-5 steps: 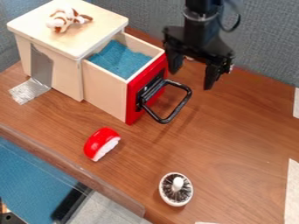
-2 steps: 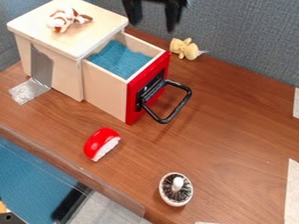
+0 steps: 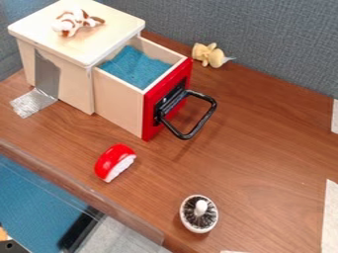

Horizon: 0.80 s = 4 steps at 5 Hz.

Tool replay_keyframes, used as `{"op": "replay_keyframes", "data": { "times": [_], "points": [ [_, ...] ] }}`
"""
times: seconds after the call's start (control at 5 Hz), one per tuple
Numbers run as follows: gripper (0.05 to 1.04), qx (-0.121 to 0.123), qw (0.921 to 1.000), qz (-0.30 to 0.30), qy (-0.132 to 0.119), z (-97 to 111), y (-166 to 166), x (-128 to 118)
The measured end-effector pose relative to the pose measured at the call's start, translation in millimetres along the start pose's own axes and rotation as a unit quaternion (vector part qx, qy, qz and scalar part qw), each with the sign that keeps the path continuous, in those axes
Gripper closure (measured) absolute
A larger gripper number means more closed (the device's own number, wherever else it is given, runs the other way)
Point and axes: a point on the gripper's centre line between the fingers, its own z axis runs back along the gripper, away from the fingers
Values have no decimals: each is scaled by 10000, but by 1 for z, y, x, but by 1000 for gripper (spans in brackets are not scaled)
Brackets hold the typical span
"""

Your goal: Remove the dolly from the top of the drawer and put it in the drawer

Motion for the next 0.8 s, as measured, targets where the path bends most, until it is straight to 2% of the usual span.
{"op": "replay_keyframes", "data": {
  "times": [0.2, 0.6, 0.8],
  "points": [
    [84, 242, 9997, 88, -54, 5, 27, 5],
    [84, 633, 9971, 372, 216, -21, 61, 5],
    [84, 782, 9952, 363, 455, -45, 63, 9]
  ]
}}
